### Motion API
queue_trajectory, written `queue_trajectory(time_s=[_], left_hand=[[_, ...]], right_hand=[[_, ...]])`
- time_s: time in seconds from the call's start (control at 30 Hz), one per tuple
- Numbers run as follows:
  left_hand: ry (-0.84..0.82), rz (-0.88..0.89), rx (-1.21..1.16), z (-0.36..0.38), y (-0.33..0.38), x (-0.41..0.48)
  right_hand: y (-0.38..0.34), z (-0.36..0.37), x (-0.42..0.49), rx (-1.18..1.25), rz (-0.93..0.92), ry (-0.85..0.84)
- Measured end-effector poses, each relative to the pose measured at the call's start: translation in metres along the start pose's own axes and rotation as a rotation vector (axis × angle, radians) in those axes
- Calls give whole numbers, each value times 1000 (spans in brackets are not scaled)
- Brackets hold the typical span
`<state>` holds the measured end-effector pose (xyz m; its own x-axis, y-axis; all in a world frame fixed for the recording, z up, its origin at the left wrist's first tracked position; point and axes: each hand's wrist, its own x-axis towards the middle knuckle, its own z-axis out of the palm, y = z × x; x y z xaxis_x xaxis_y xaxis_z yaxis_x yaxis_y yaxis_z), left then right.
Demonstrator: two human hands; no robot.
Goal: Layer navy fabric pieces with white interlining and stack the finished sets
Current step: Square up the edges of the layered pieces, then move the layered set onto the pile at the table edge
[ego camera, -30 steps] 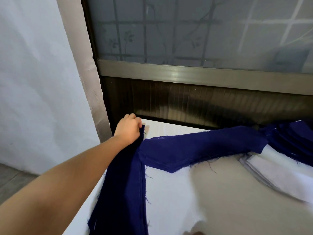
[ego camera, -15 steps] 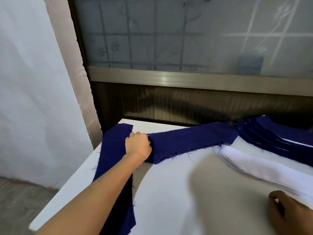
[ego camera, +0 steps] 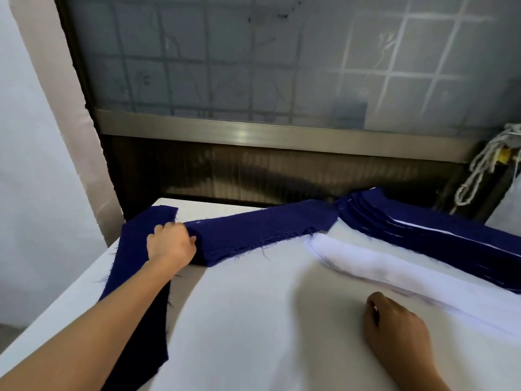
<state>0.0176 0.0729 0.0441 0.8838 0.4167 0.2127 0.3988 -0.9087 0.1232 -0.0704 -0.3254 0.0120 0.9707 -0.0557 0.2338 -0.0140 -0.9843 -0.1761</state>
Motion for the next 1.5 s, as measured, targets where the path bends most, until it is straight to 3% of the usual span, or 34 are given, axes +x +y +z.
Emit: queue_trajectory(time_s=[0.1,0.3,0.5,0.67,0.97,1.17,1.33,1.5], left_hand=[[-17,-8,-59,-1,-3,-3],[-53,101,51,-9,2,-5],[32,270,48,9,6,-17],[12,278,-268,8,7,-16],[323,143,-835,1,16,-44],[469,498,-701,12,62,-85],[460,599,-673,28,81,-99],[549,814,-640,38,82,-113]], right_hand=[[0,0,1,14,10,-24],[2,4,4,27,11,-7],[6,12,5,28,5,37],[6,12,6,46,3,43],[6,12,7,63,22,55],[6,13,7,51,19,31],[7,15,8,45,25,39],[5,15,9,44,30,42]])
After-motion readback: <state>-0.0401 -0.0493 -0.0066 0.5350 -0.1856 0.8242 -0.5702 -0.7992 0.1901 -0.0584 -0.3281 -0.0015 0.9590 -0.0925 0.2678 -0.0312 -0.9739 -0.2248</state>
